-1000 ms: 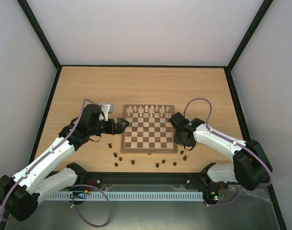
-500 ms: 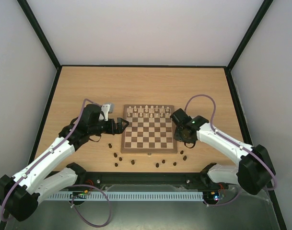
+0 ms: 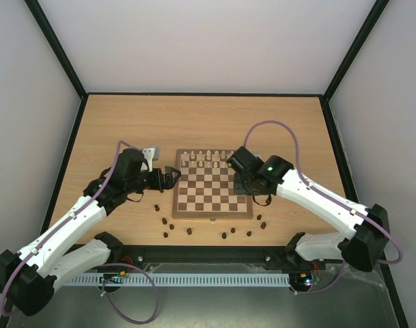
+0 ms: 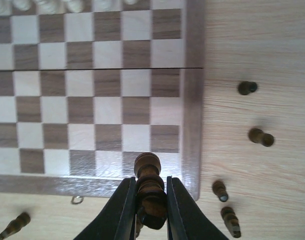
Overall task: Set up the chess pieces on the board
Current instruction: Place the chess piece on the chessboard.
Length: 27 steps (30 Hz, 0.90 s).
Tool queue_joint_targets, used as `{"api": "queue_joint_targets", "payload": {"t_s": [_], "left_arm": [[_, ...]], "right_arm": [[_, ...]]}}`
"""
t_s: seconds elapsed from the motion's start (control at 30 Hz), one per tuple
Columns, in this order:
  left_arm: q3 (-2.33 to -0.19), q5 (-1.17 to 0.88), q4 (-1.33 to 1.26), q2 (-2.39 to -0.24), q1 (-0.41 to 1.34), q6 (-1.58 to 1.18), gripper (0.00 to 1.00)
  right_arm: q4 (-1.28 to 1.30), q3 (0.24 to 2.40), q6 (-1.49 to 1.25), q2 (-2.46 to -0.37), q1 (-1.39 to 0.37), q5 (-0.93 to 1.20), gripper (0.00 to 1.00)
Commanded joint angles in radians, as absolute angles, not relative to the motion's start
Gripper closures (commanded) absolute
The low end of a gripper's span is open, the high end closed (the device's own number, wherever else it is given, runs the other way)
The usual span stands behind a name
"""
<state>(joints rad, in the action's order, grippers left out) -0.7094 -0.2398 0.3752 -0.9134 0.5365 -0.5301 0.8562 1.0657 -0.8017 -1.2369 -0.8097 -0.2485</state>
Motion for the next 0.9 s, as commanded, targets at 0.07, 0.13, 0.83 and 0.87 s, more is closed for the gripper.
{"api": "queue_joint_targets", "payload": {"t_s": [0.07,0.13,0.83,0.87], "left_arm": [[-0.713,-0.145,0.402,-0.868,0.540,-0.566,0.00],[-0.714,-0.131,0.409,-0.856,0.540,-0.577,0.01],[-0.712,-0.102,0.451,-0.837,0.540,-0.596,0.00],[-0.711,-0.101,0.451,-0.836,0.541,-0.596,0.01]], "right_arm": [[0.957,1.201,-0.711,-1.376,-0.910,-0.248,0.98],[0.958,1.228,-0.692,-1.423,-0.937,-0.243,0.97],[0.779,1.311,-0.685,-1.712,-1.085,-0.192,0.97],[0.779,1.316,-0.687,-1.722,-1.091,-0.191,0.97]]}}
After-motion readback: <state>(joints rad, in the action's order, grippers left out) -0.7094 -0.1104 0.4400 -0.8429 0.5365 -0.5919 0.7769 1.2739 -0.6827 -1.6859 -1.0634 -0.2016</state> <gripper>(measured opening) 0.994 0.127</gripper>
